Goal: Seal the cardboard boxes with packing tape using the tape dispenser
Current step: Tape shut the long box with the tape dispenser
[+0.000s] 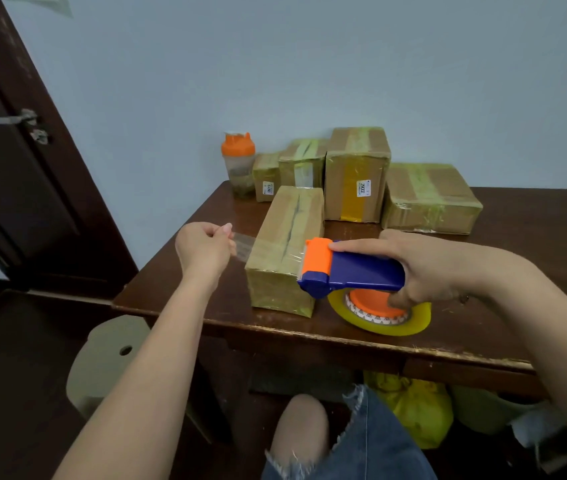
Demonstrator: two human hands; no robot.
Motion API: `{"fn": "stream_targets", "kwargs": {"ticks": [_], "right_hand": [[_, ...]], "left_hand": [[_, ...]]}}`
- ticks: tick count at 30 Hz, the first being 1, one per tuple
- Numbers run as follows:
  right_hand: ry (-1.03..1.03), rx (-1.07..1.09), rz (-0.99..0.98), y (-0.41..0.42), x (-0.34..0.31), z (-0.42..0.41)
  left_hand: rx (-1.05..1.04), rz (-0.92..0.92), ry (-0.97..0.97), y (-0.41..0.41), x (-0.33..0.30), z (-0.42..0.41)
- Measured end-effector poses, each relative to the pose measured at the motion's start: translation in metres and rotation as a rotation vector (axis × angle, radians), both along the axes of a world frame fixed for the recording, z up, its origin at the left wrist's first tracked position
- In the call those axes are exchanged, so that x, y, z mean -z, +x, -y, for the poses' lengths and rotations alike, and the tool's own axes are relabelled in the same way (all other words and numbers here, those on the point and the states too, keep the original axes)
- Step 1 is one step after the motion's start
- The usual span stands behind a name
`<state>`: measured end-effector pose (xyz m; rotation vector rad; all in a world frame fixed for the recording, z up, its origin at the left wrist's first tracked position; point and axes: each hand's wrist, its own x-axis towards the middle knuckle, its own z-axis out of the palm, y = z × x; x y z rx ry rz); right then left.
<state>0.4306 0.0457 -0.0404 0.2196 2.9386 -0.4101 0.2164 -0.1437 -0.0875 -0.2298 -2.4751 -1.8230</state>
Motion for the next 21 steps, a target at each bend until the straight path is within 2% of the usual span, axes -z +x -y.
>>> {"fn": "stream_targets", "kwargs": {"ticks": [5,12,21], "right_hand": [[0.085,0.001,0.027,0.008,-0.002,-0.002],[-0.041,0.02,0.025,0.008,-0.013,-0.007],[-0.063,0.045,0.05,0.003,-0.014,-0.004]], "left_hand": [[0.02,-0.026,-0.021,0.004,0.003,0.004],[0.007,0.069,0.042,0.016,0.011,0.013],[-0.008,0.067,0.012,0.018,0.015,0.015]]}}
